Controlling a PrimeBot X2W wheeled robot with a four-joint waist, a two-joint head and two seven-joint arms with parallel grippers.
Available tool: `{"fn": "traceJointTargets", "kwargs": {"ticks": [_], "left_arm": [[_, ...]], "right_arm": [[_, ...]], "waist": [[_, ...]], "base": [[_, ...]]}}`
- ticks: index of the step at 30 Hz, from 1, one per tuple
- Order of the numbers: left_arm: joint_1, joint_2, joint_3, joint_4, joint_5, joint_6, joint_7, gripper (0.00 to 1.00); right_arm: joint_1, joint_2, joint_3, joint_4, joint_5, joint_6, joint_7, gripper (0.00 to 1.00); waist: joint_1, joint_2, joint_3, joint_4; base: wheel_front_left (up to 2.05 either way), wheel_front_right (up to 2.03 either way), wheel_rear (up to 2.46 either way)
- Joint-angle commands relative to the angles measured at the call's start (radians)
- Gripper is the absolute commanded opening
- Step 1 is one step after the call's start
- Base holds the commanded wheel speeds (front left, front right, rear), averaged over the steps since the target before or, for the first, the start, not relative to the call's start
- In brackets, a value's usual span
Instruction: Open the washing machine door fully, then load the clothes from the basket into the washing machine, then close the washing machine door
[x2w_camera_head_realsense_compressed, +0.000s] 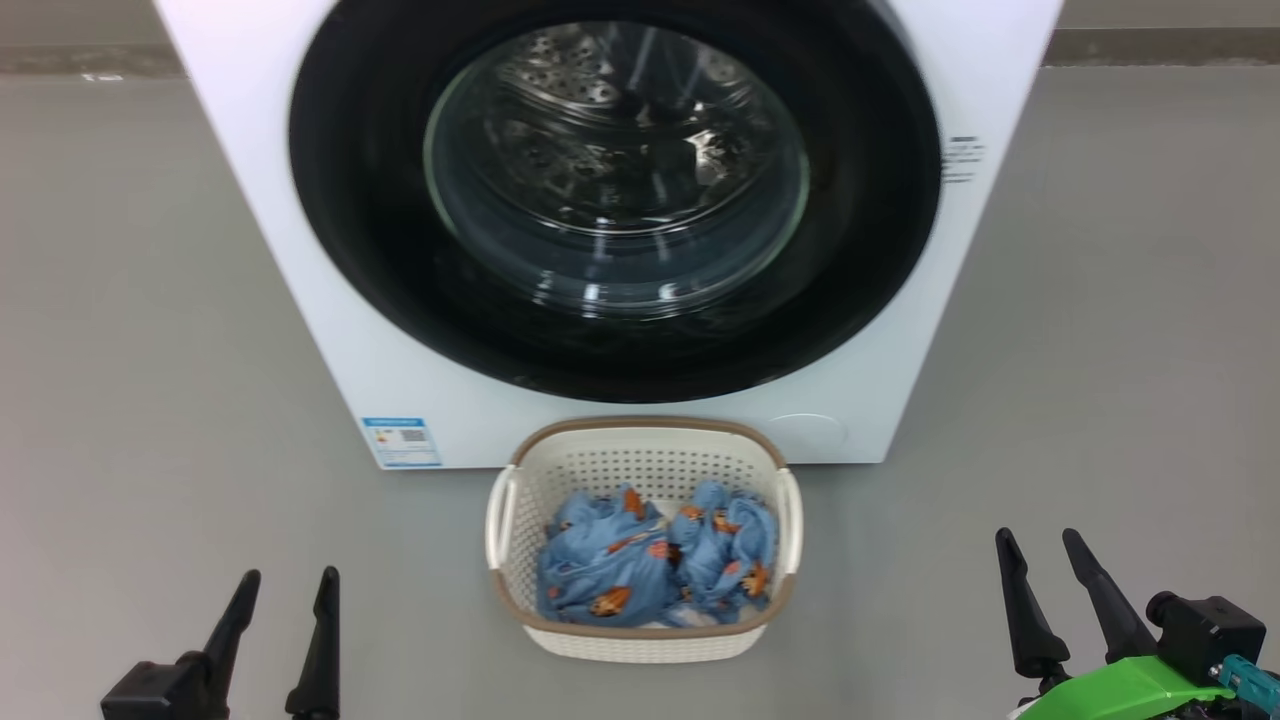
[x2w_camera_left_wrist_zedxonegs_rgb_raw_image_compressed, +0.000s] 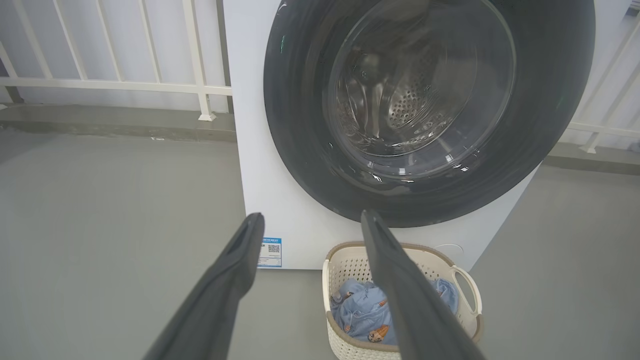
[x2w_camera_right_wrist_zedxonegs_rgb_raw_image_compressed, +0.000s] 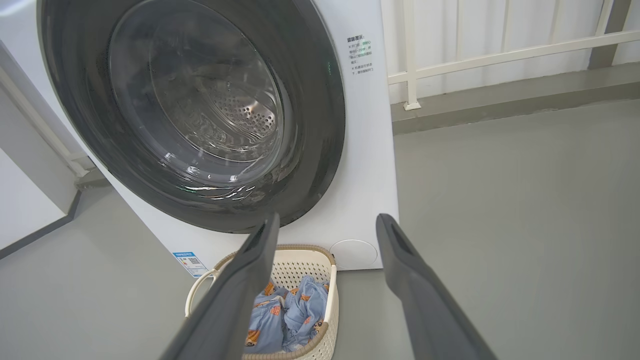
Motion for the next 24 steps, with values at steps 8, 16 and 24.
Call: {"fn": "traceJointTargets", "kwargs": {"ticks": [8, 16, 24], "left_arm": [[-0.036, 0.02, 0.029, -0.023, -0.007, -0.002, -0.006, 1.0], [-0.034, 0.01, 0.031, -0.035, -0.051, -0.002, -0.006, 1.0], [-0.031, 0.016, 0.03, -0.034, -0.055, -0.002, -0.006, 1.0]], "right_arm": [[-0.012, -0.013, 0.023, -0.026, -0.01, 0.002, -0.013, 1.0], [-0.013, -0.013, 0.021, -0.025, -0.007, 0.002, -0.013, 1.0], [-0.011, -0.014, 0.022, -0.025, -0.002, 0.002, -0.013, 1.0]], "waist": [[0.0, 0.0, -0.001, -0.001], [0.0, 0.0, -0.003, 0.0], [0.0, 0.0, -0.005, 0.001]], "base": [[1.23, 1.23, -2.46], [1.2, 1.18, -2.38], [0.68, 0.68, -1.37]]}}
